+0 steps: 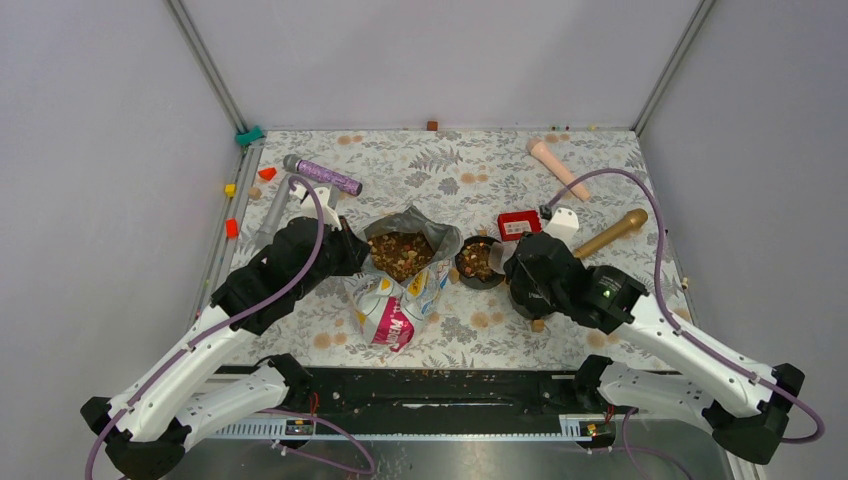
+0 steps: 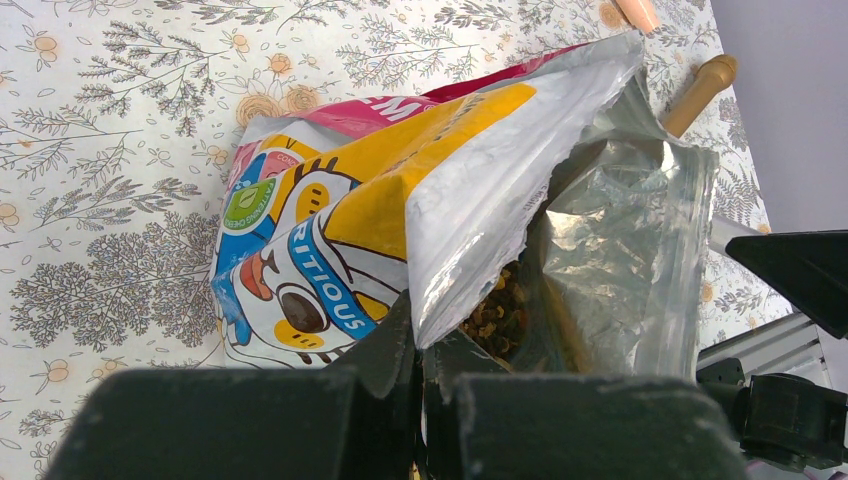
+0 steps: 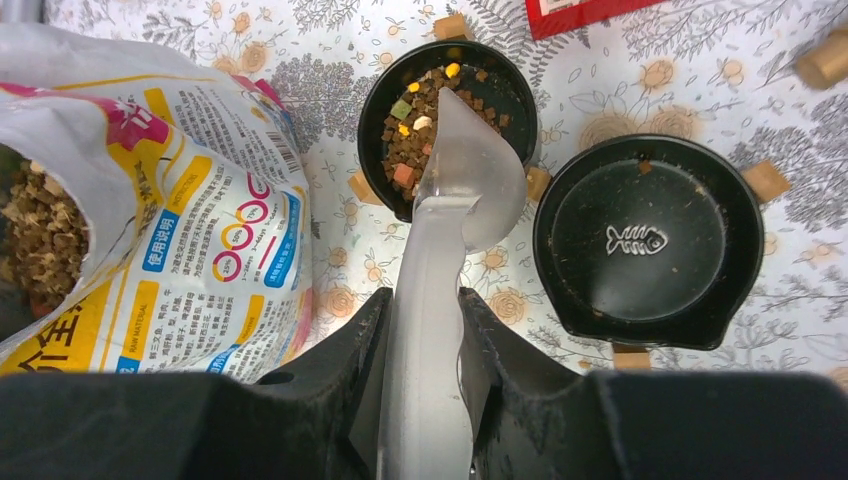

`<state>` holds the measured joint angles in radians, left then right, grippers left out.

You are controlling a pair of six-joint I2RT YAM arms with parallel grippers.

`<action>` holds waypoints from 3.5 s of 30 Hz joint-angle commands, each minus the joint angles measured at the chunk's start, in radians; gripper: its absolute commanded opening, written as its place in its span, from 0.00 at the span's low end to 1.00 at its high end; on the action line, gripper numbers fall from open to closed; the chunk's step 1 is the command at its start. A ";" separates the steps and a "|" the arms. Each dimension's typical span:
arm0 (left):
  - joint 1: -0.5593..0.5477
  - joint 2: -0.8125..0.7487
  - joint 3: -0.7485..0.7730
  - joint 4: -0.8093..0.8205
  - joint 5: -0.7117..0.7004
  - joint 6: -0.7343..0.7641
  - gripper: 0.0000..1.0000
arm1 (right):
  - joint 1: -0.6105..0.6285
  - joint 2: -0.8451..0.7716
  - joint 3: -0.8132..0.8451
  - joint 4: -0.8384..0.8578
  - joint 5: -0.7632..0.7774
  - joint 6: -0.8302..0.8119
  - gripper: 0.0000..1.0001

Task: Serve the pet food
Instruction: Pour the pet food into the pet food bowl, then collect the pet food from the pet food bag.

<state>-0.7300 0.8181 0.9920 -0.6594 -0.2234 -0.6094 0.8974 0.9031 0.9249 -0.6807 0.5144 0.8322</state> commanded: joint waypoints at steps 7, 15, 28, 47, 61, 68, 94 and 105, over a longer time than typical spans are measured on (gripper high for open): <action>0.001 -0.010 0.020 0.087 0.028 0.001 0.00 | -0.007 0.020 0.124 -0.100 -0.053 -0.211 0.00; 0.000 -0.004 0.017 0.088 0.014 0.001 0.00 | -0.008 -0.075 0.177 -0.191 -0.052 -0.196 0.00; 0.000 -0.024 0.020 0.098 0.036 0.028 0.00 | -0.008 -0.254 0.335 0.013 -0.452 -0.146 0.00; 0.000 -0.039 0.013 0.107 0.035 0.038 0.00 | 0.100 0.653 0.992 -0.627 -0.147 -0.372 0.00; 0.000 -0.030 0.010 0.109 0.029 0.040 0.00 | 0.088 0.667 0.625 -0.122 -0.495 -0.202 0.00; 0.000 -0.028 0.011 0.108 0.041 0.039 0.00 | 0.018 0.434 0.255 0.371 -0.731 0.123 0.00; 0.001 -0.036 0.011 0.108 0.041 0.039 0.00 | 0.009 -0.118 -0.158 0.629 -0.480 0.334 0.00; 0.000 -0.048 0.011 0.114 0.036 0.044 0.00 | 0.019 -0.018 -0.013 0.421 -0.590 0.183 0.00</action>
<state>-0.7300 0.8043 0.9867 -0.6533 -0.1989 -0.5724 0.9092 0.8837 0.8703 -0.2390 -0.0353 1.0607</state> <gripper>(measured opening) 0.009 0.333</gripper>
